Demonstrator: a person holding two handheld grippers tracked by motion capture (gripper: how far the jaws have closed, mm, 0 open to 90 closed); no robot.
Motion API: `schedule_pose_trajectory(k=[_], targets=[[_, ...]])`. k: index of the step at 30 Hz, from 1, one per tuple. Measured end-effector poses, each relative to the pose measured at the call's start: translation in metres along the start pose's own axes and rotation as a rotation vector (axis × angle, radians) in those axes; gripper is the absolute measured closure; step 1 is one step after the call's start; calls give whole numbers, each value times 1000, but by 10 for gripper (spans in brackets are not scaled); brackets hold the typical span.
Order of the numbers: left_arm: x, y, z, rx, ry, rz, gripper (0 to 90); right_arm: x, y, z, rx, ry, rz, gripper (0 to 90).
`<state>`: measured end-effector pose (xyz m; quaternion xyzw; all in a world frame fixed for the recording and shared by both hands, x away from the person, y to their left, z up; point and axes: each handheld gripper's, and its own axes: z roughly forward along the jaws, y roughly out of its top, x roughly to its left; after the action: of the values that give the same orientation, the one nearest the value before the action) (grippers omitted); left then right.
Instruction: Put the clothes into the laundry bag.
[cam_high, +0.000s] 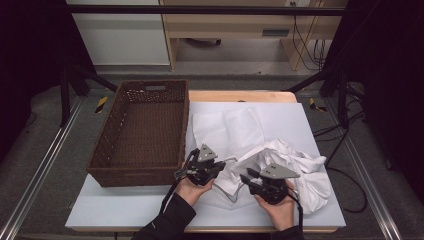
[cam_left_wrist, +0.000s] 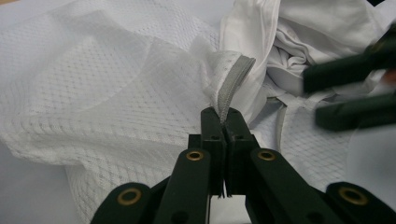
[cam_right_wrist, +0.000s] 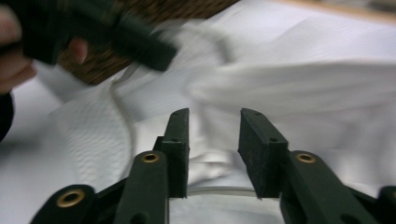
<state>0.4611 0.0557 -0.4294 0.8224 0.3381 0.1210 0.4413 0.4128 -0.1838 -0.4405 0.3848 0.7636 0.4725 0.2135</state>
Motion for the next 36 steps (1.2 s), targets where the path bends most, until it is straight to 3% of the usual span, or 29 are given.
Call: schedule_pose_trajectory(k=[3,5,8,10,12,13,15,16,17,18,19,21,23,24,25,26,27,31,33,34,36], targets=[[1,-2,0,2,-1,-2,885,-19,17,-18,-54,-118,17,517],[1,-2,0,2,0,0,885,-34,26,-19,-92,-188,41,454],[1,-2,-1,2,-3,4,885,-52,34,-4,-51,-270,73,360],[1,-1,-1,0,-3,5,885,-62,32,21,16,-292,67,340],[2,-1,-1,1,-4,6,885,-63,31,27,37,-285,72,345],[2,-1,-1,1,-3,6,885,-65,25,43,112,-282,86,413],[2,-1,-1,1,-3,4,885,-66,22,47,140,-285,85,460],[2,-1,0,3,-2,4,885,-67,19,51,169,-292,77,557],[2,-1,0,4,-1,5,885,-68,15,52,203,-298,72,715],[2,-1,0,4,0,5,885,-68,15,51,211,-299,71,791],[2,-1,0,4,-3,3,885,-68,15,51,211,-299,71,791],[3,-1,0,3,-3,0,885,-67,17,43,185,-279,85,841],[3,0,0,3,-4,-3,885,-63,23,25,88,-248,84,850],[3,1,0,4,-5,-4,885,-63,23,25,88,-248,84,850],[3,2,-1,3,-4,-4,885,-60,27,16,46,-223,76,850],[2,3,-1,2,-3,-5,885,-48,33,-3,-34,-148,52,849],[2,4,-2,1,-2,-5,885,-48,33,-3,-34,-148,52,849],[2,11,-4,-5,3,-6,885,-21,30,-22,-96,-2,-9,847],[1,13,-5,-8,3,-8,885,-10,24,-21,-91,42,-22,846],[0,14,-6,-8,4,-5,885,1,16,-13,-80,92,-29,846],[-2,16,-6,-12,5,-2,885,6,13,-8,-70,113,-22,847]])
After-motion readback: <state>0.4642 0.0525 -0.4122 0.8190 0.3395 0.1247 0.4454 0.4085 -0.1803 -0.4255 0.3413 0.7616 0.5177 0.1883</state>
